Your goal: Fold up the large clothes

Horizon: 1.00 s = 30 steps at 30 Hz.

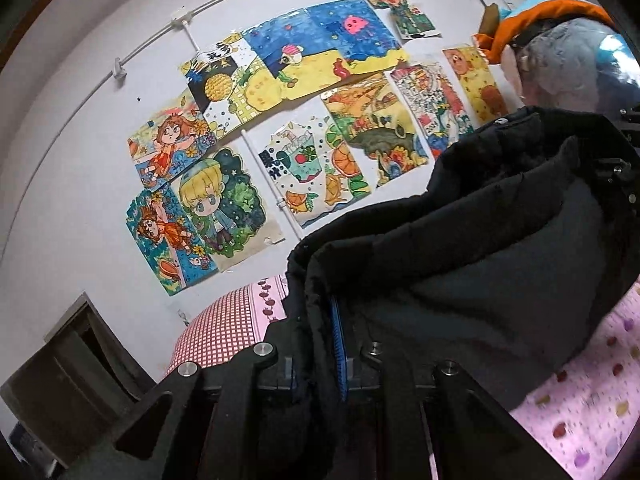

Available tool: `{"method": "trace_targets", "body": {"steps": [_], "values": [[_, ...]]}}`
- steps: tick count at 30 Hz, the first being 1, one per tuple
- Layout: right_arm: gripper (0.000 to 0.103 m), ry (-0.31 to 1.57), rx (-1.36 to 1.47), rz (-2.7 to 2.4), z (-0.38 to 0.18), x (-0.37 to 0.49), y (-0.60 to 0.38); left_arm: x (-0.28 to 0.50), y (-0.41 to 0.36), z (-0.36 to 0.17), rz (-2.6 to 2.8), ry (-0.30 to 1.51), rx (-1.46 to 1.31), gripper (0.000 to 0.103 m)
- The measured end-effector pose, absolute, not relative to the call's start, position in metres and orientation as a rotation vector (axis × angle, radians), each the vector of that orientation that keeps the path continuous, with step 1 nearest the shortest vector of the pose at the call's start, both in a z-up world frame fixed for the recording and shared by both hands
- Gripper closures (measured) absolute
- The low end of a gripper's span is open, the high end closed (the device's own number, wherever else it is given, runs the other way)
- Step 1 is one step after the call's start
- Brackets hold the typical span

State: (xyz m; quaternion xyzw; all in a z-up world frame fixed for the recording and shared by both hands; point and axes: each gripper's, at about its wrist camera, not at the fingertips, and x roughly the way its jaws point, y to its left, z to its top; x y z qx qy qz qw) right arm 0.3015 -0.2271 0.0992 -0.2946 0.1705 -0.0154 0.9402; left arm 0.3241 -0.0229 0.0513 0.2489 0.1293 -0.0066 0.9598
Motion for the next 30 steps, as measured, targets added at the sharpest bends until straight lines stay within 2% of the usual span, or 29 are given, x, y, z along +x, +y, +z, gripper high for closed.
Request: {"method": "trace_targets", "body": {"steps": [16,23,30], "values": [[0.093,0.304,-0.565,-0.113,0.085,0.375,-0.219,0.403,-0.032,0.048,0.046,0.298,0.459,0.091],[0.093,0.343,-0.476,-0.126,0.072,0.421,-0.223,0.436,-0.041,0.023,0.091,0.259,0.504,0.091],[0.093,0.375,-0.426,-0.144,0.05,0.461,-0.226,0.476,-0.047,0.006,0.115,0.295,0.468,0.091]]}}
